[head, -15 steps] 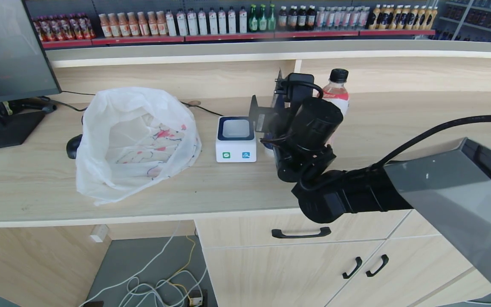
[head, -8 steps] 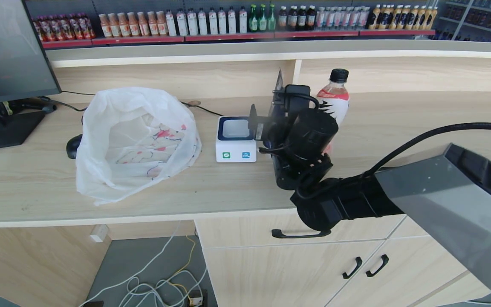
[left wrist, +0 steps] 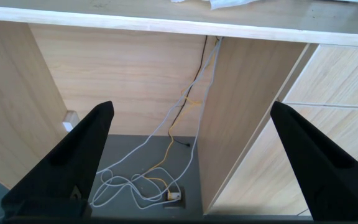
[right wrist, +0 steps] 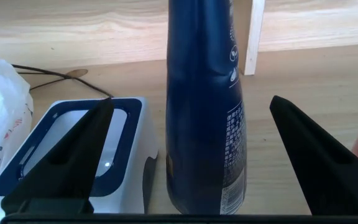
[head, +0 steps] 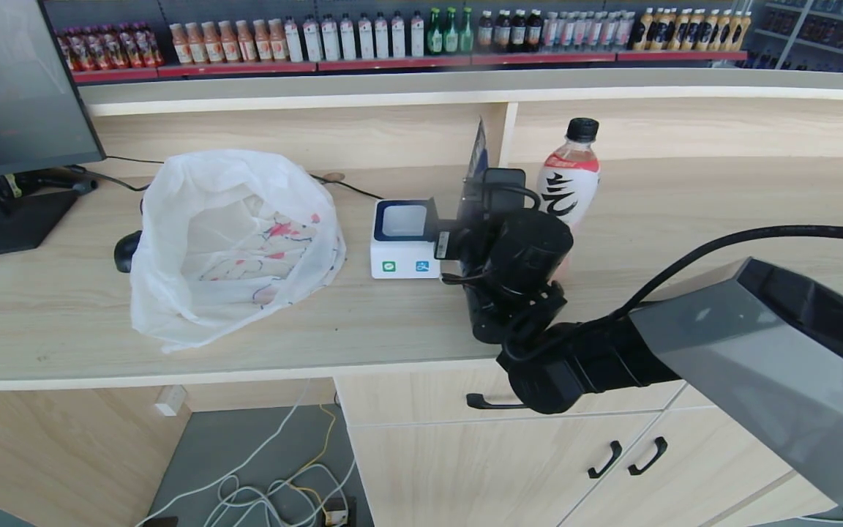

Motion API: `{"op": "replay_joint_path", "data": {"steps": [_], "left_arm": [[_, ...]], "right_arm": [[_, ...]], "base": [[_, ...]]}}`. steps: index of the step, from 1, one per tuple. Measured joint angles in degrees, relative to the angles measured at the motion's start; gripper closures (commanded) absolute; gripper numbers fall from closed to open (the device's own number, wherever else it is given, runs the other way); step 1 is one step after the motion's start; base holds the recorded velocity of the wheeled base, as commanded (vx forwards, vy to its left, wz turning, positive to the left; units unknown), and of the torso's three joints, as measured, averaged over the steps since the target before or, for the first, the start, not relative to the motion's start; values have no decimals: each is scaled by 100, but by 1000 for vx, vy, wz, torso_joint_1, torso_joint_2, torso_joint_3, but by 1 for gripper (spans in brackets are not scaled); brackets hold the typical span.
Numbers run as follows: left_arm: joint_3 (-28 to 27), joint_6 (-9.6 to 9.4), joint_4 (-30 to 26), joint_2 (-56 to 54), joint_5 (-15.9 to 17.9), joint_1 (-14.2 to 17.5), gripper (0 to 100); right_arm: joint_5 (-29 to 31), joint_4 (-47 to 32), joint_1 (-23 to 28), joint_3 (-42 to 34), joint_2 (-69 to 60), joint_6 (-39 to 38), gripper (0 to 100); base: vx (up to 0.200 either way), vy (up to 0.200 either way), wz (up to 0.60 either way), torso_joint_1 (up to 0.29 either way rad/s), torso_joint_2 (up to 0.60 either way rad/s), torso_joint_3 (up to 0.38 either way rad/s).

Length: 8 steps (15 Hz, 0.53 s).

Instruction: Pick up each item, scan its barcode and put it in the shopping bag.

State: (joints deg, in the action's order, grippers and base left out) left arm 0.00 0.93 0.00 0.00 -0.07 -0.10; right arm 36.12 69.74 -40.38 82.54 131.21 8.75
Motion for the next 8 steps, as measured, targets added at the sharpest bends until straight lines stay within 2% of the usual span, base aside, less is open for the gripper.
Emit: {"op": "replay_joint_path", "data": {"steps": [8], "left_arm": [[0,0,0,0,0,0,0]], "right_arm": [[-7,-30,-5,45,55,0,0]], "base": [[0,0,0,0,0,0]]}}
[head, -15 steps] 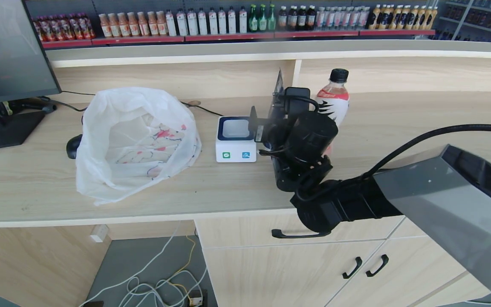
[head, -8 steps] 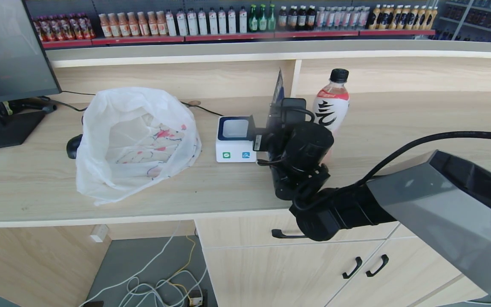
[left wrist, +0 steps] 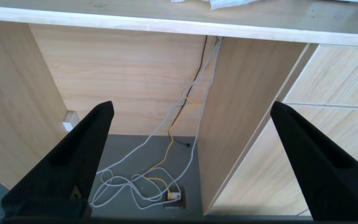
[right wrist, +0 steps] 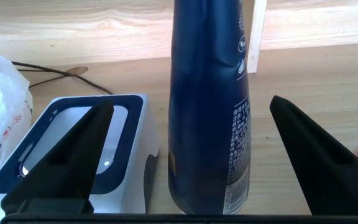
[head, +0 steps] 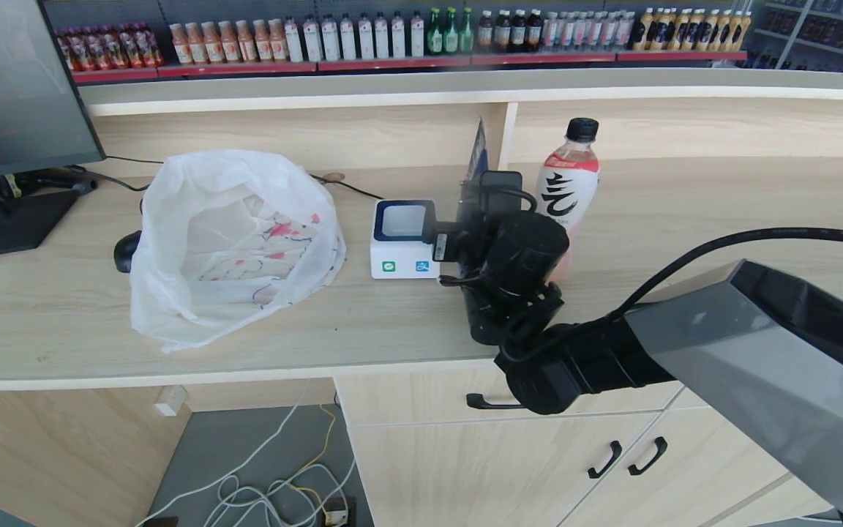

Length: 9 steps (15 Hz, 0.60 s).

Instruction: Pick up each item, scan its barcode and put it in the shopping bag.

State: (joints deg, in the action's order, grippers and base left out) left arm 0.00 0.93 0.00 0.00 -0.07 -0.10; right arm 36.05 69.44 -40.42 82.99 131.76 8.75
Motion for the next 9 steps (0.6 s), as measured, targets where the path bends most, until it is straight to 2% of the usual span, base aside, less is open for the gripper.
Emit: {"op": "replay_joint_path", "data": {"steps": [9], "left_arm": [[0,2,0,0,0,0,0]], "right_arm": [[-2,-85,7,322,184,0,0]], "base": [[0,0,0,0,0,0]]}}
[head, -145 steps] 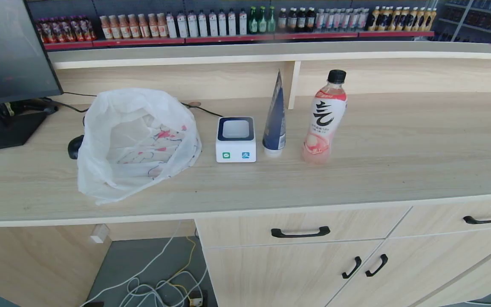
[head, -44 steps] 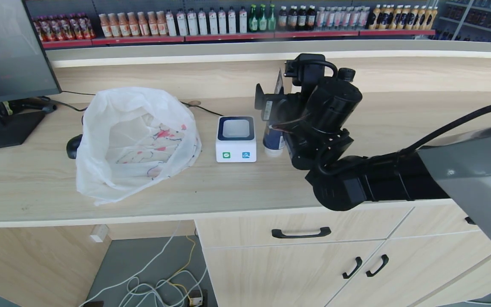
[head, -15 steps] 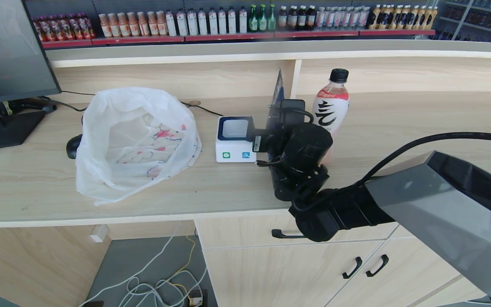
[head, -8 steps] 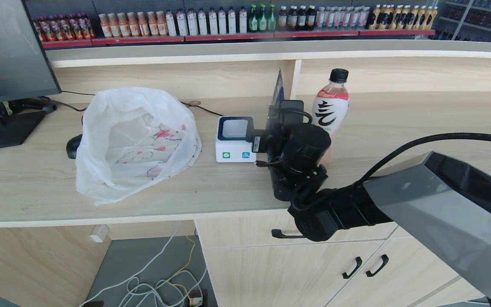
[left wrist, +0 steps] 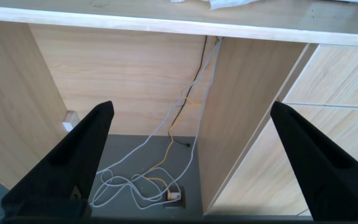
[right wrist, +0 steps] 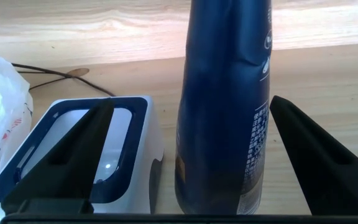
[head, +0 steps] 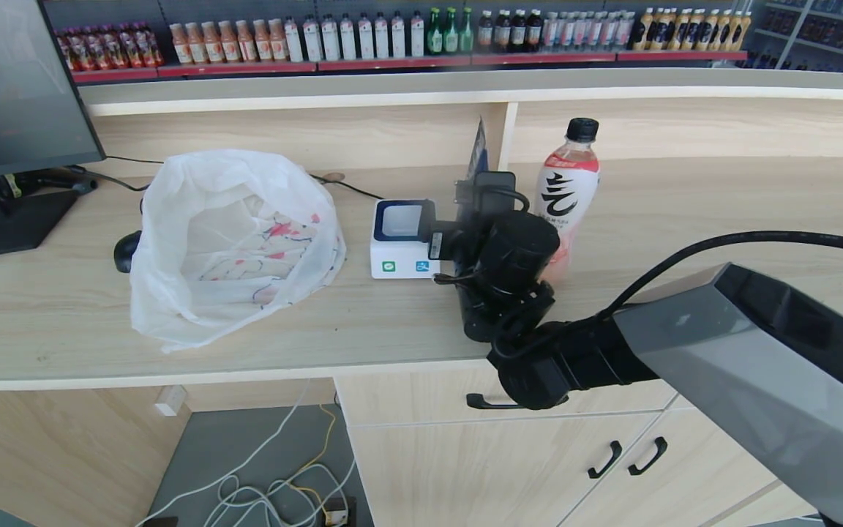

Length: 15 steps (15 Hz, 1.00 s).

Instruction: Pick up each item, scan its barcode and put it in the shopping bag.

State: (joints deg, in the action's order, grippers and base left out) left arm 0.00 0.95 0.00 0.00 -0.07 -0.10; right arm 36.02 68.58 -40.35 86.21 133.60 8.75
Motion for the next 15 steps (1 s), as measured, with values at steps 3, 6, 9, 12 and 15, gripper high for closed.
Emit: {"op": "replay_joint_path", "data": {"steps": [3,6,9,12,15], "left_arm": [[0,0,0,0,0,0,0],[0,0,0,0,0,0,0],[0,0,-2,0,0,0,0],[0,0,0,0,0,0,0],[0,-2,0,0,0,0,0]], "right_arm": [[0,1,20,28,35,0,0],[0,-2,28,91,67,0,0],[2,-7,45,171,100,0,0],[0,-5,45,183,111,0,100],[-1,1,39,188,124,2,100]], "base": [[0,0,0,0,0,0],[0,0,0,0,0,0],[0,0,0,0,0,0],[0,0,0,0,0,0],[0,0,0,0,0,0]]}}
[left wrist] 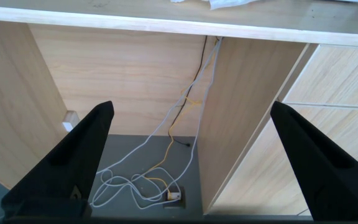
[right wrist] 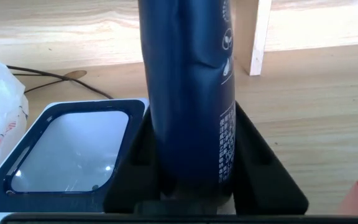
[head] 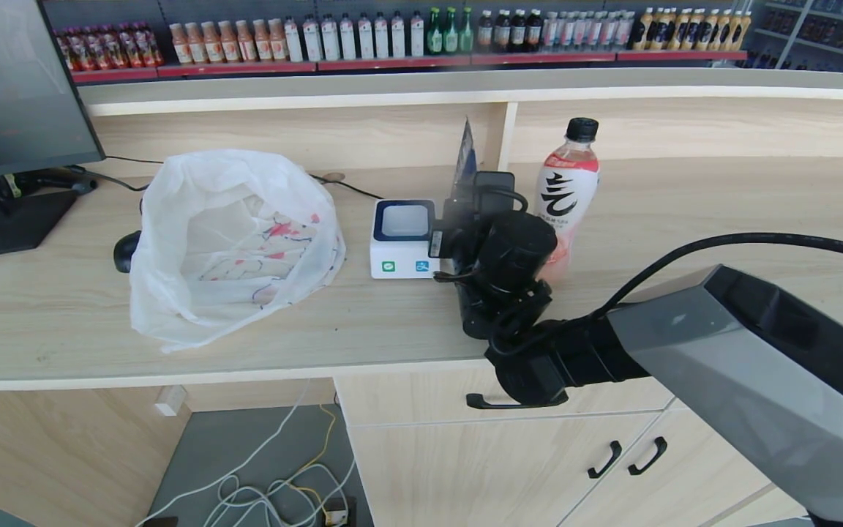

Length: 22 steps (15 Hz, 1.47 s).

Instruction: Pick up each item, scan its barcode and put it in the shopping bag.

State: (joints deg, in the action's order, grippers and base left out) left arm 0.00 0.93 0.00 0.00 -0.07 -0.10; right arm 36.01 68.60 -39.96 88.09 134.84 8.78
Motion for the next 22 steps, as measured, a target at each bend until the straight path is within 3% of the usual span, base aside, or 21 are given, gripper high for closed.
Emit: {"op": "replay_joint_path", "data": {"steps": [22], "left_arm": [[0,0,0,0,0,0,0]], "right_arm": [[-68,-6,-193,-16,-441,33,100]], "base": [[0,0,0,0,0,0]]}}
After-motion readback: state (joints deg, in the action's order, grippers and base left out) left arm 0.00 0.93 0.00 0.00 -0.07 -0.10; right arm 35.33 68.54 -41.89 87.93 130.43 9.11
